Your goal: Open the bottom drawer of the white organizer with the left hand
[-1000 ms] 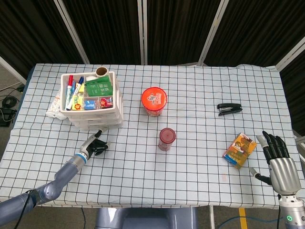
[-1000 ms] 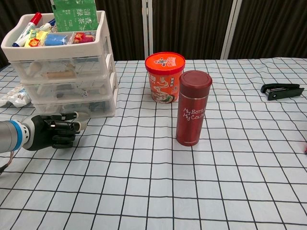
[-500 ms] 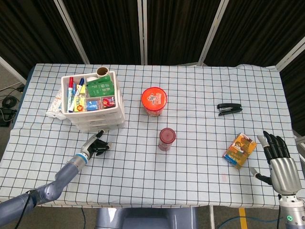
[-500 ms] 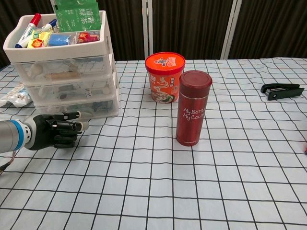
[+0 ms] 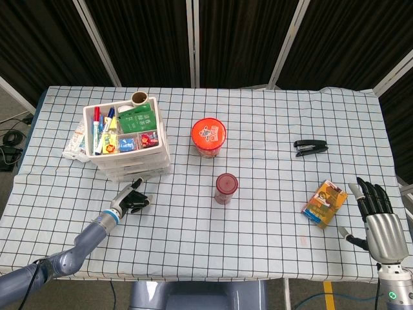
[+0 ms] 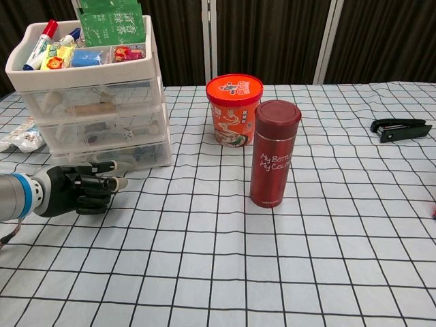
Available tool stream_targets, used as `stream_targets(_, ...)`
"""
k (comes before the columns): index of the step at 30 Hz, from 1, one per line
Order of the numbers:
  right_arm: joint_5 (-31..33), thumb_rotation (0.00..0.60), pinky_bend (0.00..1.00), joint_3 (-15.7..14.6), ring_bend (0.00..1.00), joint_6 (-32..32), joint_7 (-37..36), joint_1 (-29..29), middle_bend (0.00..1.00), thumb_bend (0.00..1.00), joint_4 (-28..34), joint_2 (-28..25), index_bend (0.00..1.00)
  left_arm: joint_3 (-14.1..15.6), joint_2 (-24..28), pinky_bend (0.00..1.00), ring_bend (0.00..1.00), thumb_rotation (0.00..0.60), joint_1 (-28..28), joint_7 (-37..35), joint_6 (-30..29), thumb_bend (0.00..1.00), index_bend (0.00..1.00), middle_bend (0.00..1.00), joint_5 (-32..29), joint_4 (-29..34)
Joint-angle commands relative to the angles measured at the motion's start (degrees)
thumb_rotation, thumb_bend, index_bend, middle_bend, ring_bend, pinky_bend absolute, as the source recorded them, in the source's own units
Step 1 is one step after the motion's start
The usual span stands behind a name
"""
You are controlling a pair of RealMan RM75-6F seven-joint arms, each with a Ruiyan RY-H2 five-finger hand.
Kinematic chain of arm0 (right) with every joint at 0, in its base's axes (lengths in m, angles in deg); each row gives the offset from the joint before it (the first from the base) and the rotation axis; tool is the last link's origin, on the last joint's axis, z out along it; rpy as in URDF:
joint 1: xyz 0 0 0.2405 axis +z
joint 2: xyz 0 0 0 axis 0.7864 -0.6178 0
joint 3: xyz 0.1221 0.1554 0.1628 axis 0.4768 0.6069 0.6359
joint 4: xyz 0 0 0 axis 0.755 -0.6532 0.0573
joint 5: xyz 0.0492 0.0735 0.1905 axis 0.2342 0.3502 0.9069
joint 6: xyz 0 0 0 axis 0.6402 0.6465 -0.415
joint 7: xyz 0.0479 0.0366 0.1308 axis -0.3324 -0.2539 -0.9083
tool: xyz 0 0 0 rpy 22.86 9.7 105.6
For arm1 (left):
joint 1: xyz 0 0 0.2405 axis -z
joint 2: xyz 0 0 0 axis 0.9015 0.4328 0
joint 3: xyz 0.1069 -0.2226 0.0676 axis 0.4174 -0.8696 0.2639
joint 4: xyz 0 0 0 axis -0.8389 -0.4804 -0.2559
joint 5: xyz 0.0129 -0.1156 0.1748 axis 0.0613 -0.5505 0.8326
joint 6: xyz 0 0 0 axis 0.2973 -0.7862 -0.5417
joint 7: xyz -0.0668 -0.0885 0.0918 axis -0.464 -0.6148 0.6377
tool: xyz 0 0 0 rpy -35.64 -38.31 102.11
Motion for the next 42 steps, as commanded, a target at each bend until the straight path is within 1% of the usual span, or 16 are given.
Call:
stream_targets(1,0.1,0.600,0.00,0.0,0.00,-0.1,-0.1,0.0,0.00,0.05,0.1,-0.1,0.03,0.2,0.1,0.93,1.00,0.600,-0.1,0.0,-0.1,0.55,0.13,0.97,0.4,0.3)
stream_targets(12,0.1,0.600,0.00,0.1,0.00,-0.2,-0.2,-0.1,0.00,0.05,0.3,-0.2,0.03,1.3,1.0,0.93,1.00,0.600,-1.4,-0.4,-0.9,0.55,0.13,0.97,2.9,2.6)
stream_targets(18,0.1,0.600,0.00,0.0,0.00,-0.2,-0.2,-0.2,0.00,0.06,0.4,-0.3,0.03,2.4,1.4,0.93,1.00,0.600,-2.4,-0.5,-1.8,0.55,0.14,0.97,4.7,3.5)
stream_targets(21,0.1,0.600,0.00,0.1,0.00,-0.3,-0.3,-0.2,0.00,0.05,0.4,-0.4,0.03,3.1,1.5,0.93,1.00,0.600,-3.2,0.0,-3.7,0.55,0.14,0.97,6.7,4.3)
stream_targets(24,0.1,0.600,0.00,0.1,0.00,-0.4,-0.5,-0.3,0.00,0.05,0.5,-0.5,0.03,4.6,2.0,0.93,1.00,0.600,-4.1,2.4,-7.2,0.55,0.11,0.97,9.8,5.3)
stream_targets(26,0.1,0.600,0.00,0.1,0.00,-0.4,-0.5,-0.3,0.00,0.05,0.5,-0.5,0.03,6.0,2.4,0.93,1.00,0.600,-4.7,5.3,-10.2,0.55,0.11,0.97,11.9,5.7)
stream_targets(29,-0.1,0.600,0.00,0.1,0.00,-0.4,-0.6,-0.3,0.00,0.06,0.6,-0.5,0.03,9.0,3.0,0.93,1.00,0.600,-5.9,16.2,-18.4,0.55,0.11,0.97,15.4,5.8)
stream_targets(30,-0.1,0.600,0.00,0.1,0.00,-0.5,-0.6,-0.3,0.00,0.06,0.6,-0.5,0.03,9.6,3.0,0.93,1.00,0.600,-6.2,19.1,-20.3,0.55,0.11,0.97,15.9,6.0)
stream_targets(32,-0.1,0.600,0.00,0.1,0.00,-0.4,-0.6,-0.3,0.00,0.05,0.5,-0.5,0.03,11.1,3.2,0.93,1.00,0.600,-7.4,28.4,-26.3,0.55,0.12,0.97,16.7,6.8)
stream_targets(38,-0.3,0.600,0.00,0.0,0.00,-0.6,-0.4,-0.4,0.00,0.05,0.7,-0.5,0.03,13.0,2.6,0.93,1.00,0.600,-10.3,51.8,-40.4,0.55,0.14,0.97,15.5,10.8)
stream_targets(42,-0.5,0.600,0.00,-0.1,0.00,-0.9,-0.3,-0.5,0.00,0.05,0.9,-0.5,0.03,13.3,2.2,0.93,1.00,0.600,-10.9,59.4,-44.5,0.55,0.15,0.97,14.7,12.4)
